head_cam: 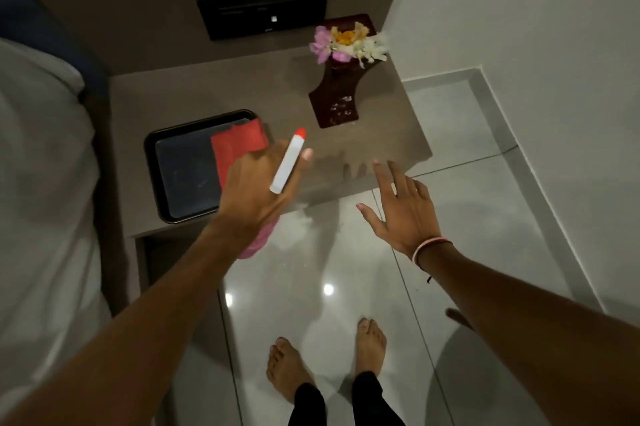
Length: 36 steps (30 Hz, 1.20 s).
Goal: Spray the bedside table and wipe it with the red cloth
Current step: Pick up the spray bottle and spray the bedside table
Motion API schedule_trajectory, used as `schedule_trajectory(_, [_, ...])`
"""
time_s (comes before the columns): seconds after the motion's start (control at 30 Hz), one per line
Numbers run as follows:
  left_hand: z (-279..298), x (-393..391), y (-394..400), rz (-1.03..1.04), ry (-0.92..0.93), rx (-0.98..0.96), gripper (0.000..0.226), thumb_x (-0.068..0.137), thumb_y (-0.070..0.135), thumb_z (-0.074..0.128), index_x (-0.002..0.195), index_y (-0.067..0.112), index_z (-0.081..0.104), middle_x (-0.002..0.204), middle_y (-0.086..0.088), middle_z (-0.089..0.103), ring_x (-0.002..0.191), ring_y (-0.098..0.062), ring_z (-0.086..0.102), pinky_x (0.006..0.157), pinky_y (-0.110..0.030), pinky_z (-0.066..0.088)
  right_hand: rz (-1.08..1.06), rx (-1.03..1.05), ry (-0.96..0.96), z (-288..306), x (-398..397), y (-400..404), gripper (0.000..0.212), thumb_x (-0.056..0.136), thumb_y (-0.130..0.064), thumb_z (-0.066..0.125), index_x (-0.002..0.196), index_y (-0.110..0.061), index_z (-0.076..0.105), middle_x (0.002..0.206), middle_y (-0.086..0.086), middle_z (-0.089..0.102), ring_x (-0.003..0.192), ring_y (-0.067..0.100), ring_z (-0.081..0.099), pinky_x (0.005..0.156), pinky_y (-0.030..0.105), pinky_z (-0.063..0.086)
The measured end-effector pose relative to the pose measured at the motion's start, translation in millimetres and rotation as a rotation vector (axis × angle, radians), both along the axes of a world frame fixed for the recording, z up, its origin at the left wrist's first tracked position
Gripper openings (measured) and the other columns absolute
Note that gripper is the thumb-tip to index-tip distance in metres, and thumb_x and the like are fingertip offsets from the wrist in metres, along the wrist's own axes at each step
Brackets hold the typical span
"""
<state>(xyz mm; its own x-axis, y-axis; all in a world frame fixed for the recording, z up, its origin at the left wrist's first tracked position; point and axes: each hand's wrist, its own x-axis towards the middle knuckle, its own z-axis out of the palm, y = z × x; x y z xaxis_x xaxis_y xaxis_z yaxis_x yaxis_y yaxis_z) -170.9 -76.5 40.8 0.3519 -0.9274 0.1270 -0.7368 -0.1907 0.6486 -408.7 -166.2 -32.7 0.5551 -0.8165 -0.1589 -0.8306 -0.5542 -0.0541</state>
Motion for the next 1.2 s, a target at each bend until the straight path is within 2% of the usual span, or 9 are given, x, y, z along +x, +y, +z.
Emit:
schedule_trajectory(0.13, [-22, -31, -14, 0.011, -0.079, 0.056, 0.041, 0.105, 0.042, 0.047, 0.097, 0.010, 0.069, 0.054, -0.003, 0.056, 0.043, -0.026, 0.053, 0.049, -0.037, 0.054, -0.031, 0.009, 0.005, 1, -28, -1, 0.078, 0.094, -0.061, 0.045, 0.154, -0.015, 0.027, 0.155, 0.020, 0.041, 0.129, 0.037, 0.055, 0.105, 0.050, 0.046])
schedule_trajectory(0.23, [-37, -42, -15, 0.017, -0.111, 0.106, 0.046, 0.104, 0.046, 0.043, 0.092, 0.010, 0.068, 0.057, -0.010, 0.063, 0.048, -0.033, 0.059, 0.053, -0.040, 0.056, -0.035, 0.023, 0.020, -3, -43, 0, 0.078, 0.094, -0.061, 0.044, 0.154, -0.014, 0.028, 0.154, 0.022, 0.043, 0.128, 0.037, 0.056, 0.103, 0.050, 0.048])
schedule_trajectory(0.43, [-51, -38, -8, 0.019, -0.131, 0.156, 0.045, 0.105, 0.043, 0.044, 0.089, 0.007, 0.065, 0.063, -0.013, 0.067, 0.052, -0.033, 0.064, 0.055, -0.044, 0.059, -0.033, 0.046, 0.037, -12, -56, 2, 0.076, 0.094, -0.061, 0.044, 0.151, -0.012, 0.033, 0.152, 0.023, 0.045, 0.122, 0.038, 0.061, 0.098, 0.051, 0.052])
schedule_trajectory(0.57, [-52, -28, -2, 0.029, -0.070, 0.128, 0.044, 0.104, 0.043, 0.044, 0.086, 0.008, 0.065, 0.061, -0.014, 0.066, 0.050, -0.034, 0.063, 0.054, -0.044, 0.059, -0.012, 0.050, 0.038, -16, -50, 3, 0.075, 0.094, -0.061, 0.042, 0.150, -0.011, 0.035, 0.150, 0.021, 0.048, 0.119, 0.037, 0.063, 0.096, 0.049, 0.053])
schedule_trajectory(0.63, [-48, -16, 2, 0.067, 0.025, 0.090, 0.035, 0.105, 0.039, 0.050, 0.085, 0.013, 0.061, 0.064, -0.014, 0.066, 0.049, -0.028, 0.063, 0.052, -0.037, 0.058, 0.010, 0.058, 0.052, -17, -42, 4, 0.075, 0.094, -0.062, 0.040, 0.150, -0.012, 0.035, 0.151, 0.019, 0.047, 0.118, 0.035, 0.063, 0.095, 0.048, 0.054])
schedule_trajectory(0.73, [-36, 17, 10, 0.174, -0.029, 0.019, 0.037, 0.105, 0.044, 0.047, 0.083, 0.017, 0.059, 0.062, -0.007, 0.064, 0.046, -0.016, 0.059, 0.046, -0.022, 0.045, 0.051, 0.062, 0.047, -19, -20, 7, 0.075, 0.095, -0.063, 0.039, 0.150, -0.012, 0.035, 0.151, 0.018, 0.047, 0.115, 0.034, 0.065, 0.093, 0.046, 0.055])
schedule_trajectory(0.93, [-17, 108, 17, 0.434, -0.133, -0.205, 0.042, 0.107, 0.042, 0.043, 0.087, 0.010, 0.059, 0.070, -0.006, 0.061, 0.057, -0.026, 0.060, 0.055, -0.036, 0.049, 0.133, 0.076, -0.032, -20, 54, 13, 0.073, 0.094, -0.062, 0.042, 0.149, -0.014, 0.036, 0.149, 0.016, 0.049, 0.121, 0.033, 0.062, 0.095, 0.046, 0.056])
schedule_trajectory(1.03, [-22, 140, 13, 0.562, -0.091, -0.263, 0.040, 0.107, 0.045, 0.042, 0.085, 0.014, 0.055, 0.070, 0.001, 0.054, 0.056, -0.016, 0.054, 0.053, -0.026, 0.043, 0.166, 0.092, -0.080, -21, 97, 14, 0.073, 0.094, -0.061, 0.042, 0.149, -0.013, 0.035, 0.150, 0.015, 0.048, 0.126, 0.032, 0.059, 0.098, 0.045, 0.054])
schedule_trajectory(1.2, [-45, 173, 4, 0.679, 0.001, -0.361, 0.036, 0.106, 0.039, 0.048, 0.087, 0.009, 0.059, 0.071, -0.005, 0.061, 0.058, -0.019, 0.061, 0.056, -0.038, 0.053, 0.189, 0.176, -0.200, -28, 168, 7, 0.074, 0.094, -0.056, 0.049, 0.151, -0.011, 0.032, 0.150, 0.015, 0.047, 0.132, 0.030, 0.052, 0.106, 0.047, 0.049])
